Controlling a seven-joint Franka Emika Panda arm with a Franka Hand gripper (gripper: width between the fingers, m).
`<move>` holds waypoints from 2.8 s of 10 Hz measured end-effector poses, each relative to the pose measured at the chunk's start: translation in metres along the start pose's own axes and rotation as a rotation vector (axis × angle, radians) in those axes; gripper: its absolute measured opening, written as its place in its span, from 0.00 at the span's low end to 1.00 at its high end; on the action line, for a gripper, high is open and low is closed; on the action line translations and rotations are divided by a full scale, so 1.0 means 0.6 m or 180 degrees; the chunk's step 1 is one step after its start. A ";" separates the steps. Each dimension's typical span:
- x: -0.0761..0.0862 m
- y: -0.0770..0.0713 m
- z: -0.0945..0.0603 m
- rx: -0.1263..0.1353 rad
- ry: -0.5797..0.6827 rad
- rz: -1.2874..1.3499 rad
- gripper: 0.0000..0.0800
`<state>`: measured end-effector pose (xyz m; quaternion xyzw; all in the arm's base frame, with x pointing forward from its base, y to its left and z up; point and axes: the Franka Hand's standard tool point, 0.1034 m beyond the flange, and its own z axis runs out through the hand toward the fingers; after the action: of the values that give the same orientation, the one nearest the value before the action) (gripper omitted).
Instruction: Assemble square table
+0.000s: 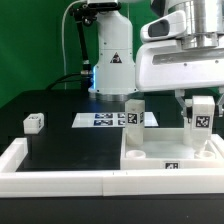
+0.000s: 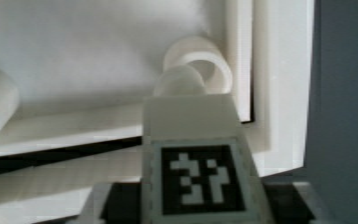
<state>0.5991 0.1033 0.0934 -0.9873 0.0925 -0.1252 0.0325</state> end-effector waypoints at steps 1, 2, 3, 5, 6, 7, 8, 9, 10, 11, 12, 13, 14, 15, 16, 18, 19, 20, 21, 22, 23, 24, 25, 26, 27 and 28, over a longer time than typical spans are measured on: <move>0.000 0.000 0.000 0.0000 0.0000 0.0000 0.37; -0.001 0.000 0.005 -0.0003 0.0015 0.0000 0.37; -0.003 -0.004 0.011 -0.0003 0.0022 0.0003 0.37; -0.005 -0.008 0.012 -0.0001 0.0025 -0.0009 0.37; -0.006 -0.011 0.013 0.0001 0.0025 -0.0015 0.37; -0.007 -0.012 0.014 0.0002 0.0027 -0.0021 0.37; -0.006 -0.014 0.015 0.0005 0.0049 -0.0027 0.37; -0.005 -0.016 0.018 0.0007 0.0079 -0.0036 0.37; -0.011 -0.018 0.026 -0.0001 0.0065 -0.0054 0.37; -0.015 -0.020 0.032 -0.0008 0.0052 -0.0065 0.37; -0.011 -0.023 0.035 -0.0002 0.0095 -0.0074 0.37; -0.009 -0.025 0.036 0.0006 0.0142 -0.0082 0.37; -0.009 -0.025 0.036 0.0009 0.0160 -0.0086 0.37; -0.009 -0.025 0.036 0.0012 0.0180 -0.0088 0.37; -0.010 -0.026 0.035 0.0016 0.0209 -0.0093 0.37; -0.011 -0.025 0.036 0.0017 0.0226 -0.0101 0.37; -0.011 -0.025 0.036 0.0017 0.0226 -0.0101 0.37; -0.011 -0.025 0.036 0.0017 0.0226 -0.0102 0.47; -0.011 -0.025 0.036 0.0017 0.0226 -0.0103 0.47; -0.011 -0.025 0.036 0.0017 0.0226 -0.0103 0.72; -0.011 -0.025 0.036 0.0017 0.0226 -0.0103 0.79; -0.011 -0.025 0.036 0.0017 0.0226 -0.0103 0.80; -0.011 -0.025 0.036 0.0017 0.0226 -0.0103 0.80; -0.011 -0.025 0.036 0.0017 0.0226 -0.0103 0.81; -0.011 -0.025 0.036 0.0017 0.0226 -0.0103 0.81; -0.011 -0.025 0.034 0.0015 0.0215 -0.0120 0.81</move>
Offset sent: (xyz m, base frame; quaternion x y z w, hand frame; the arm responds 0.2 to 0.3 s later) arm 0.0083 0.0059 -0.0035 0.0007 0.0264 0.0182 0.9995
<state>0.6007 0.1198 0.0735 -0.9840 0.0747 -0.1593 0.0294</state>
